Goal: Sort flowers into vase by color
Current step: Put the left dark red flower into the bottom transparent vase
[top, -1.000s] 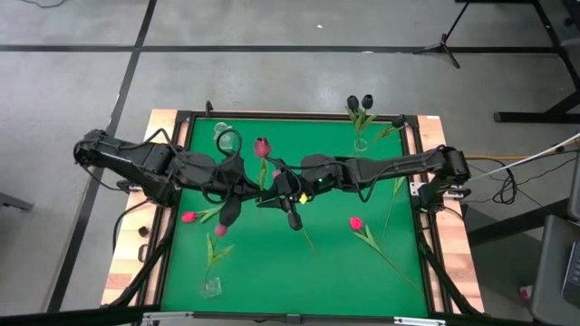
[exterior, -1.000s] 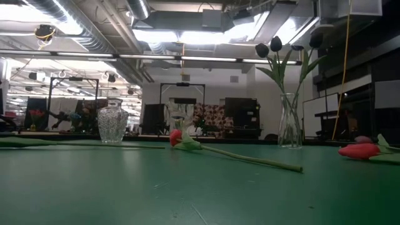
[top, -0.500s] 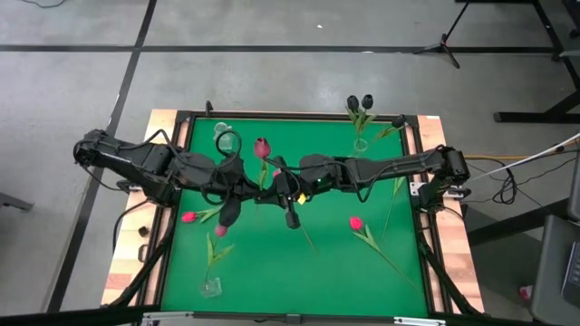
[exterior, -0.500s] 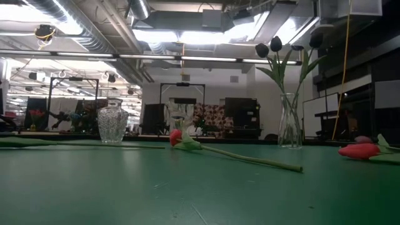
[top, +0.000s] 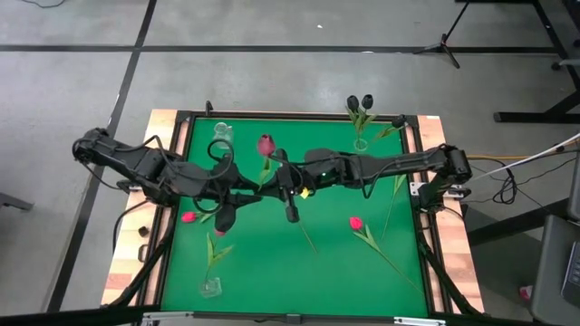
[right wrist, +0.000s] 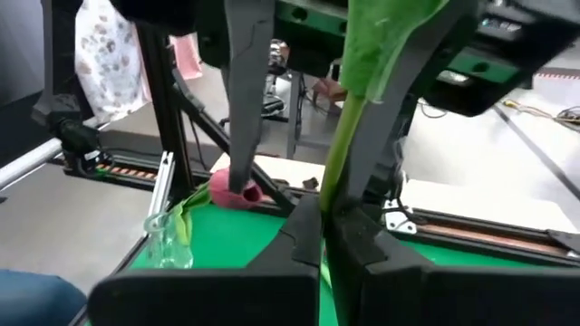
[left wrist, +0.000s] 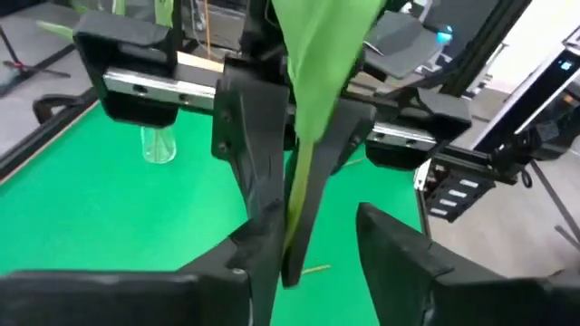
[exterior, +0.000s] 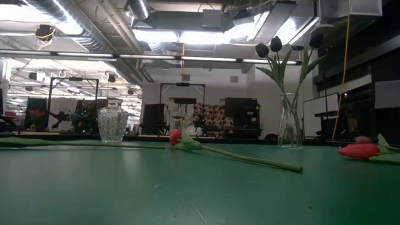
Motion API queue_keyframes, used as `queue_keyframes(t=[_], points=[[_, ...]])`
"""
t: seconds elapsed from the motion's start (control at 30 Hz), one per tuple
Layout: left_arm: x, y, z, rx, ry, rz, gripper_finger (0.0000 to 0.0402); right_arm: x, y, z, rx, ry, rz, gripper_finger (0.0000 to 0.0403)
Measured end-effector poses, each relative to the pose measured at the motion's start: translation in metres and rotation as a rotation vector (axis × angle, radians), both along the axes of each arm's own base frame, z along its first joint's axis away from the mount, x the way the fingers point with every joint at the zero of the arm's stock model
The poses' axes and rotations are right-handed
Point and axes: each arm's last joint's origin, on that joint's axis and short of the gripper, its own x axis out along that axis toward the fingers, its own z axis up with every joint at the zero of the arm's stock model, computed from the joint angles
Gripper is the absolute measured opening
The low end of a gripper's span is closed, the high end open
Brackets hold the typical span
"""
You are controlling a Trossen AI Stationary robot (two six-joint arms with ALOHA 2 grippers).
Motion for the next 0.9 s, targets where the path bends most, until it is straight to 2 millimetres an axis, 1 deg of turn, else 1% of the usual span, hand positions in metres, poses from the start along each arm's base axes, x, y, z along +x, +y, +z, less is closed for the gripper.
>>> queue_keyframes(t=[0.1, 0.17, 0.27, 0.37, 0.43, 0.5, 0.6, 0.63, 0.73, 0.77, 0.83, 0.9], points=[[-0.01, -0.004, 0.002, 0.019, 0.011, -0.039, 0.0147, -0.006, -0.002, 0.005, -0.011, 0.011, -0.017, 0.0001], [-0.02, -0.008, 0.007, 0.025, -0.019, -0.057, 0.0149, -0.014, -0.004, 0.013, -0.031, 0.012, -0.042, 0.0001], [-0.042, -0.012, 0.019, 0.038, -0.087, -0.046, 0.0148, -0.025, -0.007, 0.021, -0.056, 0.032, -0.11, 0.0001], [-0.062, -0.017, 0.028, 0.05, -0.148, -0.029, 0.0146, -0.039, -0.009, 0.024, -0.049, 0.026, -0.124, 0.0001], [-0.073, -0.019, 0.032, 0.062, -0.181, -0.007, 0.0145, -0.047, -0.003, 0.022, -0.019, 0.005, -0.115, 0.0], [-0.083, -0.02, 0.035, 0.078, -0.213, 0.033, 0.0145, -0.048, 0.007, 0.009, 0.015, -0.003, -0.095, 0.0], [-0.092, -0.021, 0.038, 0.108, -0.244, 0.102, 0.0145, -0.049, 0.03, -0.026, 0.049, 0.036, -0.051, 0.0], [-0.094, -0.022, 0.038, 0.12, -0.25, 0.122, 0.0145, -0.049, 0.037, -0.035, 0.054, 0.025, -0.041, 0.0], [-0.097, -0.023, 0.039, 0.144, -0.267, 0.177, 0.0145, -0.05, 0.058, -0.055, 0.081, -0.07, -0.03, 0.0], [-0.098, -0.023, 0.039, 0.149, -0.271, 0.189, 0.0145, -0.048, 0.065, -0.058, 0.093, -0.108, -0.023, 0.0], [-0.098, -0.022, 0.039, 0.156, -0.274, 0.209, 0.0145, -0.041, 0.076, -0.069, 0.106, -0.128, -0.006, 0.0], [-0.098, -0.022, 0.039, 0.157, -0.274, 0.211, 0.0145, -0.028, 0.086, -0.079, 0.118, -0.132, 0.004, 0.0]])
